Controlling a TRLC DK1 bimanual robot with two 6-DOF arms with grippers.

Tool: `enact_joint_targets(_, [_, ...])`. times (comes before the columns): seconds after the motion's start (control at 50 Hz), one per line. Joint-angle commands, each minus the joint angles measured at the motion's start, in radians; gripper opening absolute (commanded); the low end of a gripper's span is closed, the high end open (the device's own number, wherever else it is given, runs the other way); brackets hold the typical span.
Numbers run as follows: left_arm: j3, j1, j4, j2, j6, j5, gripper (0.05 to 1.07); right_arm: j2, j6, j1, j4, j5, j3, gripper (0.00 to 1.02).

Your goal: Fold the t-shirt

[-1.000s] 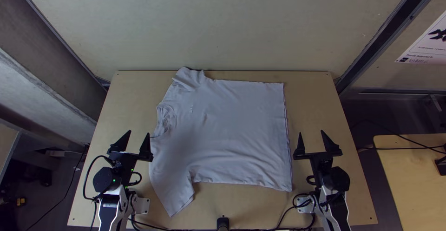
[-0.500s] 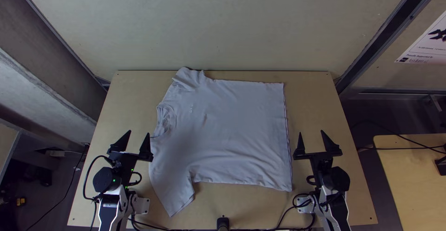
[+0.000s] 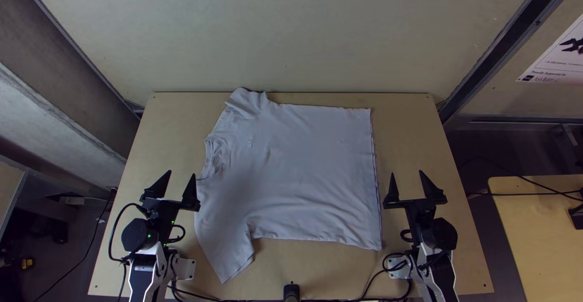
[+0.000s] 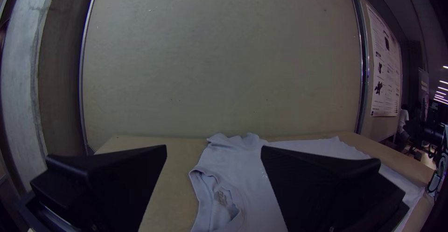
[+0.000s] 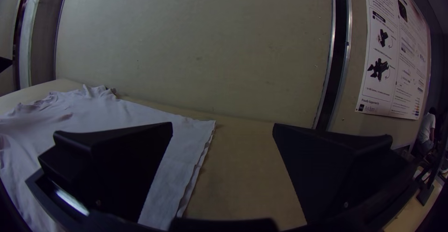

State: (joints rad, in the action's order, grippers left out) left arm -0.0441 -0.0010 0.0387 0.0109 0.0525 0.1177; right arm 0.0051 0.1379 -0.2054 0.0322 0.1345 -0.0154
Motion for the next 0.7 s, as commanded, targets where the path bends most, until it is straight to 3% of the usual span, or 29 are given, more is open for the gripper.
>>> enact_joint_targets(0.0, [0.043, -0.007, -0.030, -0.011, 0.015, -0.023, 1.02, -0.008, -0.020, -0.005, -0.014, 0.001, 0.011, 0.99])
enact_joint_targets(0.36, [0.041, -0.016, -0.045, -0.012, 0.015, -0.085, 1.02, -0.010, -0.035, -0.032, -0.009, -0.001, 0.003, 0.99])
enact_joint_targets(0.68, [-0.008, 0.025, 0.093, -0.008, -0.062, -0.078, 1.02, -0.001, -0.032, -0.020, 0.081, -0.001, -0.120, 0.99])
